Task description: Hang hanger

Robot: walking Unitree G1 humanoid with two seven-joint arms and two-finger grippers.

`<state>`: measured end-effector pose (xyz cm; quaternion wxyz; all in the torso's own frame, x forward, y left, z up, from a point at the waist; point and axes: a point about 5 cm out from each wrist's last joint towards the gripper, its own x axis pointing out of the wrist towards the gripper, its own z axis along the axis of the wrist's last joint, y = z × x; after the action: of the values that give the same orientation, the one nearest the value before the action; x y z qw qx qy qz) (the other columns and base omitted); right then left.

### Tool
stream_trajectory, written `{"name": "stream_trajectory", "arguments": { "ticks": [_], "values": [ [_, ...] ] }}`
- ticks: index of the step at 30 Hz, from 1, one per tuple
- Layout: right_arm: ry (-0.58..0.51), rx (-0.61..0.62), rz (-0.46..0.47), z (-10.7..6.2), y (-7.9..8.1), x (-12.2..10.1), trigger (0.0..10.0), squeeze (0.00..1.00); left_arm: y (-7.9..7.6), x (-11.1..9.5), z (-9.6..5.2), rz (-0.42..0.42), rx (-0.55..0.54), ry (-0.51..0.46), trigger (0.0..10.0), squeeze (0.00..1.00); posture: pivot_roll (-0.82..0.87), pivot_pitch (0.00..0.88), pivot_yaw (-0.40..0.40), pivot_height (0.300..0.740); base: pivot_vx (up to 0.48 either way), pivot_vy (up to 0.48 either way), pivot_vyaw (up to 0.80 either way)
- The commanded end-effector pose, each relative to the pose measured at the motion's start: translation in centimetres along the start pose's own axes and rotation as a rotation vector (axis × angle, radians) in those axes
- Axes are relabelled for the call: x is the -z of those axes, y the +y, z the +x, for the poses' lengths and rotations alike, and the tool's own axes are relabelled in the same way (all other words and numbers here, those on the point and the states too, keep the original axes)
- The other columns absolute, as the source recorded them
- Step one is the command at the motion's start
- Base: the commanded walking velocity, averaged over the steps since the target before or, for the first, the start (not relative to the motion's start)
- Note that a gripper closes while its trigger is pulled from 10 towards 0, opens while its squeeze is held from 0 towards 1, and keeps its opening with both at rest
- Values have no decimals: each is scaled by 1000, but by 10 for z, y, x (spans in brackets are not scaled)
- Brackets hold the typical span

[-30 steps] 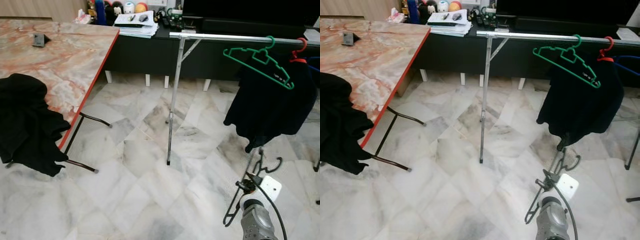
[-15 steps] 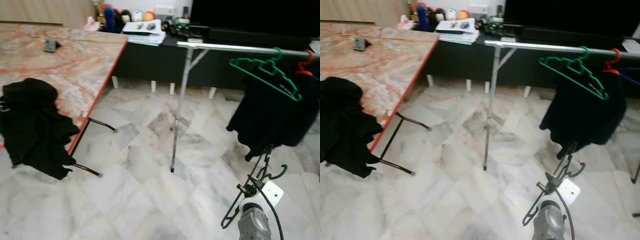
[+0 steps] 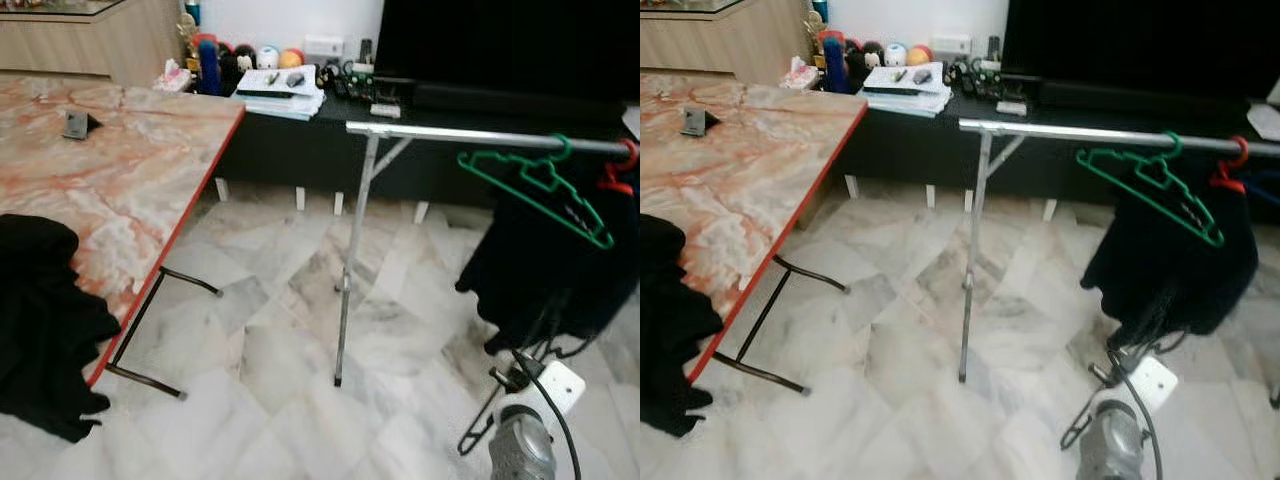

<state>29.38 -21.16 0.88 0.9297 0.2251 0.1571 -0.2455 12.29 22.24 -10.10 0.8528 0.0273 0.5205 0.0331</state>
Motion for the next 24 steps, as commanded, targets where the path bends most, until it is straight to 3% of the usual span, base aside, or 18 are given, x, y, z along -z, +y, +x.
{"name": "stream_trajectory", "arguments": {
  "ticks": [1,8,18,24],
  "values": [
    [0,40,-18,1,-15,-2,10000,0,-4,6,0,7,12,23,10000,0,35,88,-54,740,390,0,0],
    [61,-8,-155,0,-10,6,10000,0,-6,8,-1,8,15,31,10000,0,37,77,-56,740,393,0,0],
    [120,-62,-274,-1,-5,13,10000,0,-5,7,-1,8,15,25,10000,0,37,103,-59,740,388,0,0],
    [96,-39,-269,2,-7,5,10000,0,-6,7,0,22,8,24,10000,0,41,116,-65,740,219,0,0]
  ]
}}
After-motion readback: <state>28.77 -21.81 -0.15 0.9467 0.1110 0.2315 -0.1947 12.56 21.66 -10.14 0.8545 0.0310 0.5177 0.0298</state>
